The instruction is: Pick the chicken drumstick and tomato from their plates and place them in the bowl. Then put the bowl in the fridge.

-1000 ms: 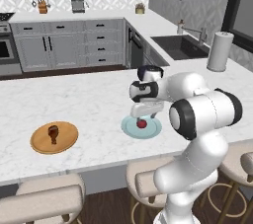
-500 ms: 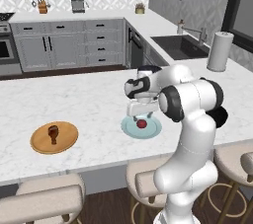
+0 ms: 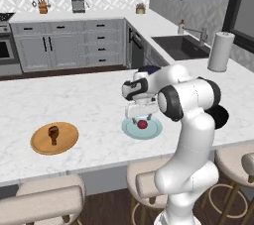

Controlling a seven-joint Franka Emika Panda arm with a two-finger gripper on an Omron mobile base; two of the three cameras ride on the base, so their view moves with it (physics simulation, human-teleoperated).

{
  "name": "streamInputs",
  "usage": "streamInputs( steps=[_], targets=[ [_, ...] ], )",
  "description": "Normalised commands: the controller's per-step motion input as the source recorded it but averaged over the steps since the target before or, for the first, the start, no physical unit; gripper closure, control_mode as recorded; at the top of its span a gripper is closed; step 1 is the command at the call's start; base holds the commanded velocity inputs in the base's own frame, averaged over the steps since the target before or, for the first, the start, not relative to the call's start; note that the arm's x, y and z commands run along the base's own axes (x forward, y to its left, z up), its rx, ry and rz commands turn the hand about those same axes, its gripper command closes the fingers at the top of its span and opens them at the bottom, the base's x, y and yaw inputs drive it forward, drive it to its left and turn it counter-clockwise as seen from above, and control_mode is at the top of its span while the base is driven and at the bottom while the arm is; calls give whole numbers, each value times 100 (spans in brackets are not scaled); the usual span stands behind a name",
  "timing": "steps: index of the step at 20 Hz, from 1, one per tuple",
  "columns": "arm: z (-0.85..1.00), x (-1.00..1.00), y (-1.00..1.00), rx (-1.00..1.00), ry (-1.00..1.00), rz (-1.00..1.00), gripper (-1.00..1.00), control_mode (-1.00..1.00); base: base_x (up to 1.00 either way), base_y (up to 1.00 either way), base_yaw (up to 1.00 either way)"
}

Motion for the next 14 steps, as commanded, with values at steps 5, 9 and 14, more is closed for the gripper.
streamInputs(
  steps=[5,9,14],
  targets=[
    [-13,-10,0,-5,0,-3,-100,-100,0,0,0],
    [-7,-1,0,-2,0,-1,-100,-100,0,0,0],
    [-8,-7,0,0,0,-2,-100,-100,0,0,0]
  ],
)
